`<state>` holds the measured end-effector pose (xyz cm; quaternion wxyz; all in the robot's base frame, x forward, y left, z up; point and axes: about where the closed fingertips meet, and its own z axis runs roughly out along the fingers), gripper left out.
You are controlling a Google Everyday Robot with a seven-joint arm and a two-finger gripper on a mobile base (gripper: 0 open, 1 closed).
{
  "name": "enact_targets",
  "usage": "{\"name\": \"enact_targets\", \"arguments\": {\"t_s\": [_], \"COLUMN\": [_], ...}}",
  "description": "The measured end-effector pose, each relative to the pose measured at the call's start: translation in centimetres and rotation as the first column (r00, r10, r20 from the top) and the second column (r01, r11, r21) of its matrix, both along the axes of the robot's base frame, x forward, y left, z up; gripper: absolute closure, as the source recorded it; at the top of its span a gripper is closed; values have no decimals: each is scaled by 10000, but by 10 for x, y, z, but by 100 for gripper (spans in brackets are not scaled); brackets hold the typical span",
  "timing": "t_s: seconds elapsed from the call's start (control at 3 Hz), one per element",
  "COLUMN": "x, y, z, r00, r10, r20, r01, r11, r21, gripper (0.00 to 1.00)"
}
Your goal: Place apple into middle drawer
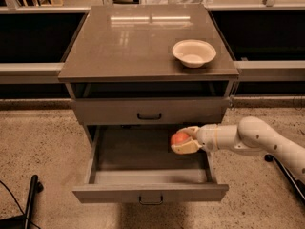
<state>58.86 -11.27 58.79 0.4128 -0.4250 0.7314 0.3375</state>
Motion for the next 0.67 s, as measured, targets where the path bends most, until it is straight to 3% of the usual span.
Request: {"name": "enact_targets", "arguments": {"t_s": [0.33, 0.67], "x": [-4, -9], "y": [-12, -4], "z": [-61, -105], "r00": [9961, 9804], "r10": [466, 1548], "r20": [-747, -1222], "r01": [-512, -1673], "r11": [9968, 9808], "r21": [-614, -1000], "gripper": [100, 100]}}
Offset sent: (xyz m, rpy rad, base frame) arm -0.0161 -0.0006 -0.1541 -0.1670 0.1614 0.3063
